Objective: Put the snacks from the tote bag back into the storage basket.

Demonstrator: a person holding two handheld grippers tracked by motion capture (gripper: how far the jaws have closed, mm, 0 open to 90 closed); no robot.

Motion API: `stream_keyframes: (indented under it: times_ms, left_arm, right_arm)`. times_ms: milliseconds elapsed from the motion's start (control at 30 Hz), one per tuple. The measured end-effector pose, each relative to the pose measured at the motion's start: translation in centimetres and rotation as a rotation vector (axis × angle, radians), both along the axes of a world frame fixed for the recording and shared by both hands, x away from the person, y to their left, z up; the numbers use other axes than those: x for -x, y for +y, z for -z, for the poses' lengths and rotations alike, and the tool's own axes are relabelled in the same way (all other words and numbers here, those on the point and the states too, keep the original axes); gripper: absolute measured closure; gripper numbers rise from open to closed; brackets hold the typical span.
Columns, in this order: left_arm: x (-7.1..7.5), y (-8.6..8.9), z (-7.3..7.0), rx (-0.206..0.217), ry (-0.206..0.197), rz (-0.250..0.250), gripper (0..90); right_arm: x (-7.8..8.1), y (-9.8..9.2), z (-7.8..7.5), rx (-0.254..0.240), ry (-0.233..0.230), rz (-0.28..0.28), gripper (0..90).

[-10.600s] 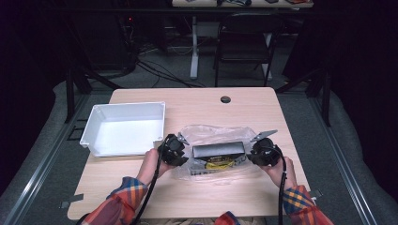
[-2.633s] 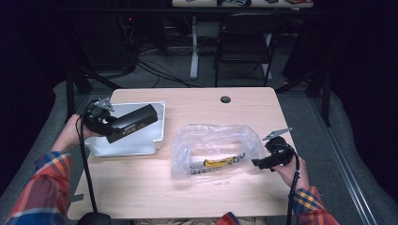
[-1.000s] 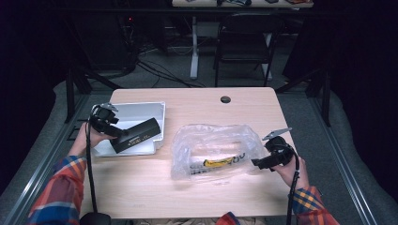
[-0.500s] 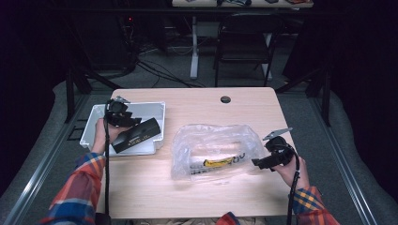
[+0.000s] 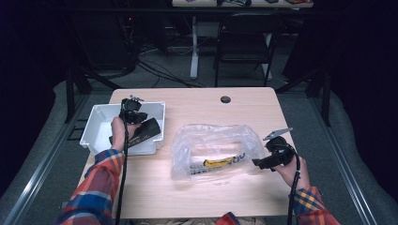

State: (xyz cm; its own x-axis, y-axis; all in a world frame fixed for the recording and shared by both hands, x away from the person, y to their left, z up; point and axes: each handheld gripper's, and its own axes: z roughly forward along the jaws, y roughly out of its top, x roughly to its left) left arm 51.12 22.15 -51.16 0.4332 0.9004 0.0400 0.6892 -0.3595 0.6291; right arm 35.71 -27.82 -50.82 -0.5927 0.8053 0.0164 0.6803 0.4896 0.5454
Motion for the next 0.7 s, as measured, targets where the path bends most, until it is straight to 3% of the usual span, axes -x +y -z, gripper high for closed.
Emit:
stream_keyframes:
  times_ms: [367,700]
  left_arm:
    - [-0.3,-0.63,0.72,-0.003,0.033,0.011,89.9]
    - [0.36,-1.02,1.05,0.006,0.087,0.074,89.9]
  right_arm:
    - [-0.01,0.04,0.05,0.0,-0.002,0.002,15.2]
    - [-0.01,0.08,0.05,-0.003,0.001,0.002,15.2]
